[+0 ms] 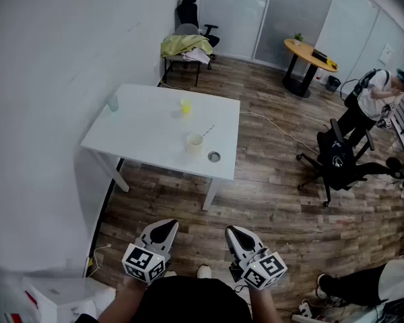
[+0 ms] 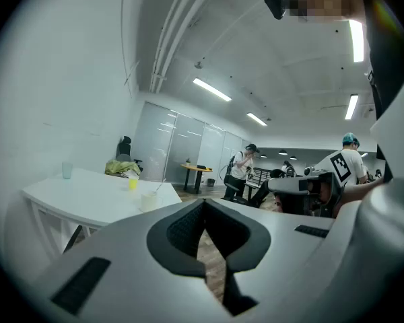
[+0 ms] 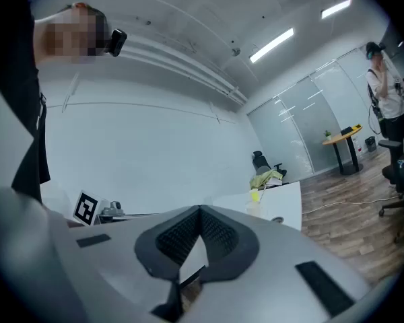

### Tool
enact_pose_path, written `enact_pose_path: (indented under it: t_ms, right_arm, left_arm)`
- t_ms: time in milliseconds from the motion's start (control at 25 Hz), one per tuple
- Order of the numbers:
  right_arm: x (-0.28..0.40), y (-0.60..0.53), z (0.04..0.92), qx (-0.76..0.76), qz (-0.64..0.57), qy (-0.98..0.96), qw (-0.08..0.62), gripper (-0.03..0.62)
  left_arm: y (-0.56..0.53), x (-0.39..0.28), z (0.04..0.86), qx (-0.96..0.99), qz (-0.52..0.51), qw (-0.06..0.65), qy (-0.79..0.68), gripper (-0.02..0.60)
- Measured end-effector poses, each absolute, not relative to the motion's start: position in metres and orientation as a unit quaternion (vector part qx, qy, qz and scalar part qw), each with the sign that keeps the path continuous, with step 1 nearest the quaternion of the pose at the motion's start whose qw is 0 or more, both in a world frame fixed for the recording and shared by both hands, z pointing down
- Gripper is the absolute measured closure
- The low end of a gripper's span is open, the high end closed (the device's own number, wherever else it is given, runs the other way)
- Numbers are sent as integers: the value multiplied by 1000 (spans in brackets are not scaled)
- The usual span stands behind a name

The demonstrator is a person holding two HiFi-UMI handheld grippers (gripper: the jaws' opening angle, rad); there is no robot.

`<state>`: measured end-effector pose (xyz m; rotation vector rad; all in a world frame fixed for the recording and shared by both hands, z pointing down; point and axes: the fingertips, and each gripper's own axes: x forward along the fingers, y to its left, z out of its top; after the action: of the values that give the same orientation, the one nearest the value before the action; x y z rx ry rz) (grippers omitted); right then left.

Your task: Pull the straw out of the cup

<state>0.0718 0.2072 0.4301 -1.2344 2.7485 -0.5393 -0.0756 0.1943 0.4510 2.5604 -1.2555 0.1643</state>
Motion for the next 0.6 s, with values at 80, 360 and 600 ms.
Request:
enact_pose_path:
  t_ms: [80,360,600]
  right_arm:
    - [75,206,430,-402,-176,898,40,577]
    - [87,202,433,-387,-180,903,40,577]
    - [90,204,435,-353,-182,917,43,577]
  left_arm:
    - [191,-72,450,887,57,141,-437,569]
    - [185,-60,448,880,63,134,-451,569]
    - [186,-57,449,872,65,131,-468,569]
